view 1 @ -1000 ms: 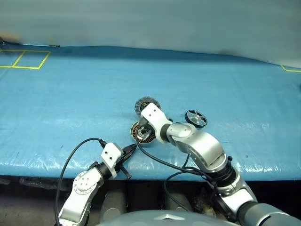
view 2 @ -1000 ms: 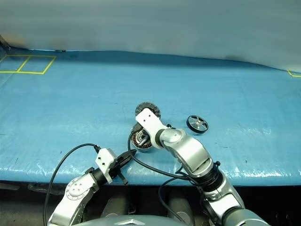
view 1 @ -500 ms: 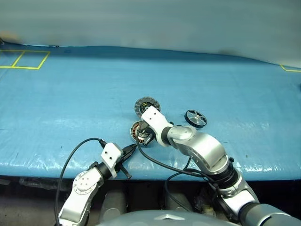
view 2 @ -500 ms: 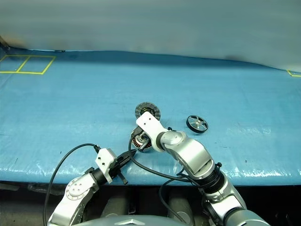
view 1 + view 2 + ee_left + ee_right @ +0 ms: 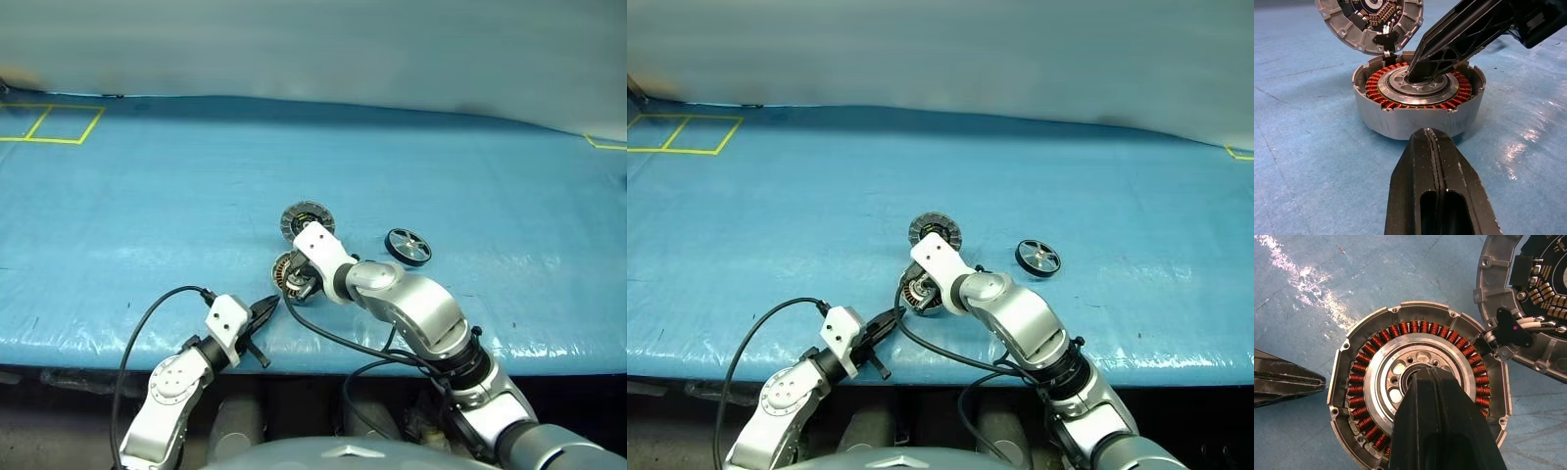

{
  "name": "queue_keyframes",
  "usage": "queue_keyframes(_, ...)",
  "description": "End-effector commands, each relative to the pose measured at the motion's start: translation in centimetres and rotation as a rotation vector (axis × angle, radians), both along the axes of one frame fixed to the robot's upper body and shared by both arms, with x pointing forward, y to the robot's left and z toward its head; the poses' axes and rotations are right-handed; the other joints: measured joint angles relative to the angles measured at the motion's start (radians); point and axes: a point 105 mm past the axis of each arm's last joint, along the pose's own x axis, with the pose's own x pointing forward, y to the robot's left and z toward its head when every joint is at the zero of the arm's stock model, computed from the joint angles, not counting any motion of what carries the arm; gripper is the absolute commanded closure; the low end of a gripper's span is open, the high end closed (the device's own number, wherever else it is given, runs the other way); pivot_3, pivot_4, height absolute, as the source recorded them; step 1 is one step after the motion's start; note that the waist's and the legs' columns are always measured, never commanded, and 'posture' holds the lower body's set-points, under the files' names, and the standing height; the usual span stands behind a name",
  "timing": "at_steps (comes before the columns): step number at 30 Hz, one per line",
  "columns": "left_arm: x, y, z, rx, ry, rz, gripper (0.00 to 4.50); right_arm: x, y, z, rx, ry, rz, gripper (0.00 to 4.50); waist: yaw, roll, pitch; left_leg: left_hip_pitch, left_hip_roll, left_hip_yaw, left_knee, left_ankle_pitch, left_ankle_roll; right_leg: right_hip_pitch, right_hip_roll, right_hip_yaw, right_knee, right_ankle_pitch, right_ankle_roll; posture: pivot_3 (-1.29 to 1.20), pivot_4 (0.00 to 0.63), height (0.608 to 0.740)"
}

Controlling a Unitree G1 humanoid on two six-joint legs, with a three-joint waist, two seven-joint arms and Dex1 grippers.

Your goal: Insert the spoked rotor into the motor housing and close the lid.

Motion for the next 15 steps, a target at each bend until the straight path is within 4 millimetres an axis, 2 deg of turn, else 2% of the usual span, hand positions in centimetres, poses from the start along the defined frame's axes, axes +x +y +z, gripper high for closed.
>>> queue_keyframes(1,0.0,0.0,0.8,-0.003,-0.042,-0.002,4.5,0.3,0.0,0.5,0.009,-0.036,-0.002,4.46,0.0,0.0,0.0,0.0,0.0,0.0,0.0,0.0,0.0,0.0,0.0,0.0,0.0,0.0,0.0,0.0,0.15,0.74)
queue_keyframes(9,0.0,-0.1,0.8,-0.003,-0.041,-0.002,4.5,-0.3,-0.3,0.2,0.016,-0.019,0.002,4.46,0.0,0.0,0.0,0.0,0.0,0.0,0.0,0.0,0.0,0.0,0.0,0.0,0.0,0.0,0.0,0.0,0.15,0.74)
queue_keyframes(15,0.0,0.0,0.8,-0.001,-0.043,-0.001,4.5,-0.9,-0.2,1.7,0.121,-0.046,0.023,4.46,0.001,0.0,0.0,0.0,0.0,0.0,0.0,0.0,0.0,0.0,0.0,0.0,0.0,0.0,0.0,0.0,0.15,0.74)
